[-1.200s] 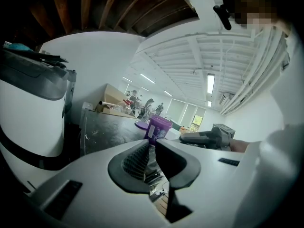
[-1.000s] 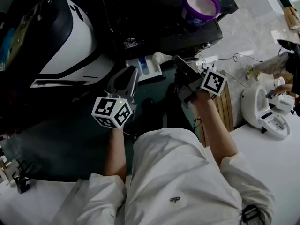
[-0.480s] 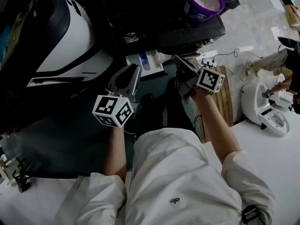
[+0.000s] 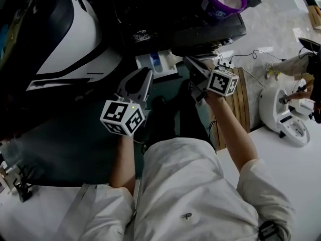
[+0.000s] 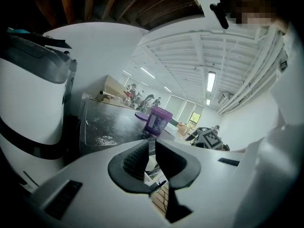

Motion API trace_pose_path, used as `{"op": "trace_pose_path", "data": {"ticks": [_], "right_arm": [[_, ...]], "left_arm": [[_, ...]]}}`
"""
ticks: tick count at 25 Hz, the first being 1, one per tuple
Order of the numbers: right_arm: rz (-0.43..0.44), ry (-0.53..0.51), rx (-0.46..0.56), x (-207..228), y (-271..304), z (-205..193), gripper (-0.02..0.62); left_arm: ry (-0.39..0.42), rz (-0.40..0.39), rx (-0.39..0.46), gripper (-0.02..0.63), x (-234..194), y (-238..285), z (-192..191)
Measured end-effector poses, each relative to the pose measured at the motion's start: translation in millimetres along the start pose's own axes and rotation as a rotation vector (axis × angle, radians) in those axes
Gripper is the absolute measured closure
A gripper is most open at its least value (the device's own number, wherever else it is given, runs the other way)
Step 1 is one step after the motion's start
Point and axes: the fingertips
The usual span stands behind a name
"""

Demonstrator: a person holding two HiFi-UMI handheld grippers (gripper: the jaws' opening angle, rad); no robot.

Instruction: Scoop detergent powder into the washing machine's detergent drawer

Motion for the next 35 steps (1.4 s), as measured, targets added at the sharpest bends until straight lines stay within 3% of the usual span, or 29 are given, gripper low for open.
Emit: {"op": "trace_pose_path", "data": {"ticks": [14,35], "right_arm": [[-0.034,-0.211,-0.132,17.3,20.2,-22.2,0.586],[-0.057,-0.654,-0.262,8.7,41.8,-35.1,0.588]], "left_arm": [[-0.014,-0.008,-0.016,0.551,3.8,2.4,-11.6],[-0.028,0.006,-0.007,0.551,-8.8,-1.1,-9.9]]}}
Point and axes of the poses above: the fingertips, and each gripper's own axes: y forward along the fingers, x to its right, z out of its top, and after that the axes turned 2 degrees about y, right-handed
